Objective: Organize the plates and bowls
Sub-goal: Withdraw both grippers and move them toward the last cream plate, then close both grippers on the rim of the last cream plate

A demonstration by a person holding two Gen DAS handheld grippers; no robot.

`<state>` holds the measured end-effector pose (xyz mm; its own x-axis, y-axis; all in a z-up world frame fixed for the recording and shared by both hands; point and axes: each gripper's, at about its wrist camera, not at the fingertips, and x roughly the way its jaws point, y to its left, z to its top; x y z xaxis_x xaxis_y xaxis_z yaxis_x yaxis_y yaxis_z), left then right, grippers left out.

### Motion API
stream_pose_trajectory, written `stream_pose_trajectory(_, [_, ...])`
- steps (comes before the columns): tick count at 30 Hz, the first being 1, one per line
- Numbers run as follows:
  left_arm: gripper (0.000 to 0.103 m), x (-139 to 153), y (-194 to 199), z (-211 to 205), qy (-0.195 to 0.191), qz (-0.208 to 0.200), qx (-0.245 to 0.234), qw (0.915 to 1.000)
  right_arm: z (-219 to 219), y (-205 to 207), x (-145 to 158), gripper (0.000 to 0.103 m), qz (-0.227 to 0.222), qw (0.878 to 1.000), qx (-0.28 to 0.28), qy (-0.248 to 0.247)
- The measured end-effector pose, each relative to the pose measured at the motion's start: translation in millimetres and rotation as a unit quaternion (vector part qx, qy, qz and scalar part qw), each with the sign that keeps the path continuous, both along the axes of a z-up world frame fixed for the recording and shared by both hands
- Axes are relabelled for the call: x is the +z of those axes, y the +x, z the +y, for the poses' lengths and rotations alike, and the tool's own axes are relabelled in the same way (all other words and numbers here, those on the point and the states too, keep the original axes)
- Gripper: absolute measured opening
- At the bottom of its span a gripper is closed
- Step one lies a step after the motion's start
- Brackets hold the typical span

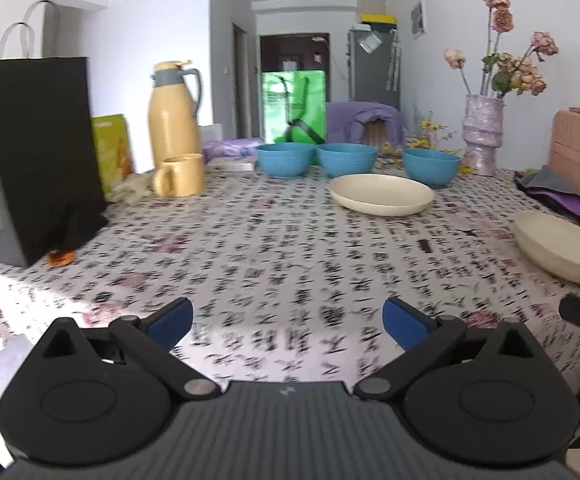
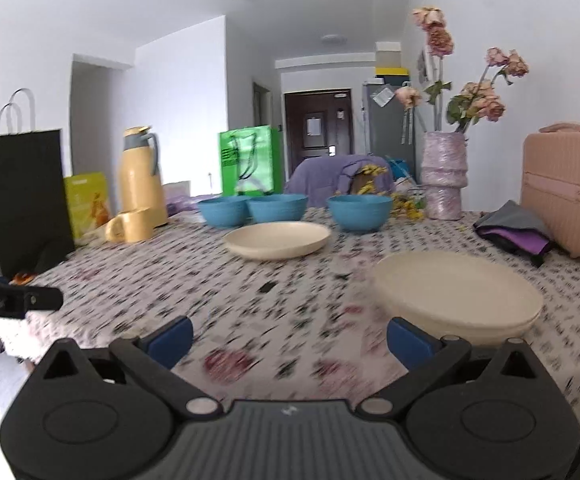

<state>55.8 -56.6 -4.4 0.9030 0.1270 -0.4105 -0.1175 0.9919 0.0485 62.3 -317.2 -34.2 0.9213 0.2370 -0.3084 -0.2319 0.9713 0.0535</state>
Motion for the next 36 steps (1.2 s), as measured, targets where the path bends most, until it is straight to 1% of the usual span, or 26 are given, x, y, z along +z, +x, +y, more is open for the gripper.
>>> stream_pose_trajectory(2, [0.103, -2, -6, 4, 0.002, -0.004, 0.011, 0.9999, 11, -9, -7, 0.103, 0.005, 1.000, 0.017, -0.007])
stream_pose_trajectory(4, [0.103, -2, -11, 6, -0.005, -0.010, 0.011, 0.9999, 17, -14, -10, 0.103, 0.008, 0.999, 0.027, -0.016])
stream_pose_trajectory(6, [0.103, -2, -14, 7, -0.003, -0.014, 0.008, 0.9999, 21, -18, -9, 0.103, 0.003, 0.999, 0.034, -0.022])
stream_pose_trajectory(11, [0.103, -1, -14, 8, -0.005, -0.015, 0.004, 0.9999, 20, -16, -2, 0.103, -0.005, 1.000, 0.023, -0.021])
stream_pose_trajectory(17, [0.103, -5, -4, 11, -0.012, 0.001, 0.012, 0.9999, 19, -6, -3, 0.103, 0.005, 1.000, 0.019, -0.018])
stream_pose_trajectory(25, [0.103, -5, 23, 15, -0.017, 0.020, 0.017, 0.9995, 20, 21, -1, 0.103, 0.018, 1.000, 0.012, -0.019])
stream_pose_trajectory(33, [0.103, 4, 69, 16, -0.025, 0.033, 0.002, 0.9991, 14, 64, 14, 0.103, 0.024, 1.000, -0.012, -0.015])
stream_pose_trajectory(36, [0.103, 9, 90, 17, -0.027, 0.038, -0.002, 0.9989, 12, 87, 18, 0.103, 0.035, 0.999, -0.018, -0.010])
